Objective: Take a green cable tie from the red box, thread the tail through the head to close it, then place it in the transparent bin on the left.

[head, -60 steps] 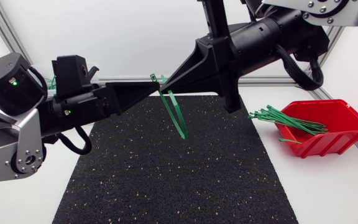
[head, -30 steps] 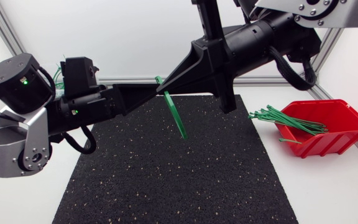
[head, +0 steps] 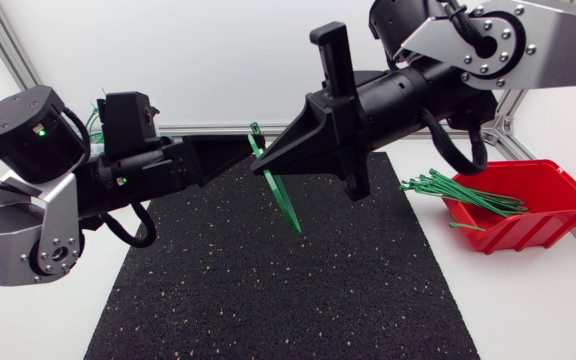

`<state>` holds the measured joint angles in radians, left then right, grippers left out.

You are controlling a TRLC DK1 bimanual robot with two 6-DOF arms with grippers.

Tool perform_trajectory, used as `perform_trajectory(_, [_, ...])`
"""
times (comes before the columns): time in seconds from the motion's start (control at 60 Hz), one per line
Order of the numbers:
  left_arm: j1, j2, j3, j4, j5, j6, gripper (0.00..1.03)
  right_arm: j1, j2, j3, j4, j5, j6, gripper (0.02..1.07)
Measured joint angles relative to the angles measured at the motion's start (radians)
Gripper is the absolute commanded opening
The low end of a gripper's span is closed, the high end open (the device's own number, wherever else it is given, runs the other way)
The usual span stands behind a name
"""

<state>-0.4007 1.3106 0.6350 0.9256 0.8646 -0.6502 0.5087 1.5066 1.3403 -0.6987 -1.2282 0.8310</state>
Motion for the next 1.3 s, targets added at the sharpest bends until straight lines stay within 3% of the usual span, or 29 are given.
perform_trajectory(1.3, [-0.017,-0.021,-0.002,0.0,-0.007,0.022,0.04,-0.02,-0.034,0.0,0.028,-0.003,0.0,0.08])
